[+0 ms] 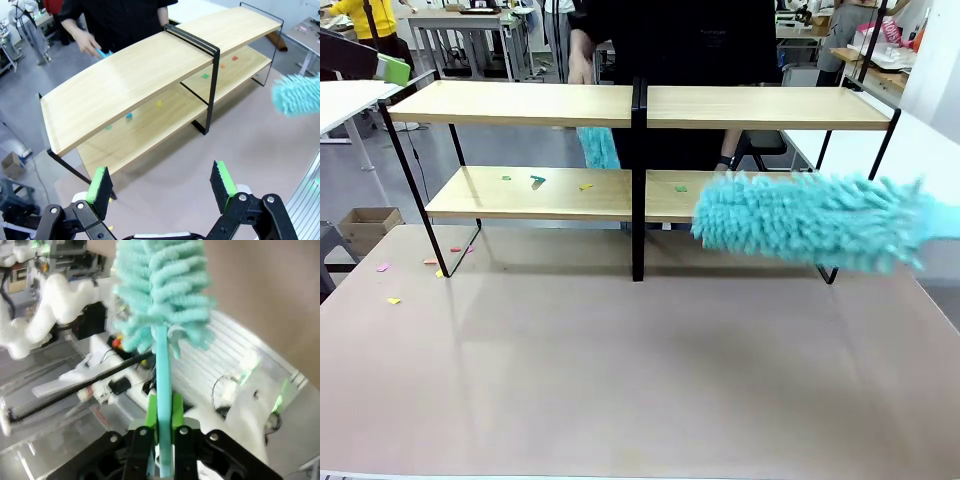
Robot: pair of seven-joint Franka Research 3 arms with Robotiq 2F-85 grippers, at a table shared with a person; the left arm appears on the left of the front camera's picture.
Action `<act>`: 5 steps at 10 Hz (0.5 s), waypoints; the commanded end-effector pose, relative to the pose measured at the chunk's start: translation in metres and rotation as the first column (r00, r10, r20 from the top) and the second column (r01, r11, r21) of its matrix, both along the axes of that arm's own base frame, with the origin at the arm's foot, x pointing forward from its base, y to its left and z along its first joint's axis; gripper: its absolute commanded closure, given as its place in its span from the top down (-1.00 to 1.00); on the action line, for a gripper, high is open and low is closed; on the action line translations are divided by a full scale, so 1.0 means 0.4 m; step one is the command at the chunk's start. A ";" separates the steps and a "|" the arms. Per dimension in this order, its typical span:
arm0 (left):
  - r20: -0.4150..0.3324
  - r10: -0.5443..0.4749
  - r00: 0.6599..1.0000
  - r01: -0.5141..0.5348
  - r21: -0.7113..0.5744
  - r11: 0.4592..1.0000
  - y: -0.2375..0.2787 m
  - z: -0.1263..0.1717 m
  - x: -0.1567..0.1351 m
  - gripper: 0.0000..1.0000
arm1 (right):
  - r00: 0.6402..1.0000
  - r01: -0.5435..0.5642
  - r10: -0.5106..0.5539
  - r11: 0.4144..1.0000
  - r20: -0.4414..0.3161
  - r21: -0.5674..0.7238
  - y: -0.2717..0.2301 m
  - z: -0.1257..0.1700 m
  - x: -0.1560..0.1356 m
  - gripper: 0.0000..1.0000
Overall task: Clean the shelves.
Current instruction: Clean another randomly selected level of the Shelf with the Duster.
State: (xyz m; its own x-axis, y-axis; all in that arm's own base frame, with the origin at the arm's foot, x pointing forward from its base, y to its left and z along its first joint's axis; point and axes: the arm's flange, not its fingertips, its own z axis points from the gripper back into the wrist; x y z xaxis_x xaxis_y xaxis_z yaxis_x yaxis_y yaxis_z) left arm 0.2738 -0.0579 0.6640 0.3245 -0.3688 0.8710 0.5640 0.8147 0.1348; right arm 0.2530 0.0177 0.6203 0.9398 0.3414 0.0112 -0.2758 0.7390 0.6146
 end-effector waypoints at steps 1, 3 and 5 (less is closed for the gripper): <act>0.002 -0.012 1.000 0.012 -0.003 1.000 0.004 -0.002 0.002 1.00 | 0.997 -0.048 0.050 0.998 -0.064 0.028 -0.026 0.012 -0.052 -0.75; 0.002 -0.012 1.000 0.012 -0.003 1.000 0.004 -0.002 0.002 1.00 | 0.999 0.033 -0.036 0.998 -0.040 -0.061 -0.021 -0.017 0.026 -0.75; 0.002 -0.012 1.000 0.012 -0.003 1.000 0.004 -0.002 0.002 1.00 | 0.993 0.073 -0.077 0.996 0.090 0.055 0.020 -0.059 0.121 -0.75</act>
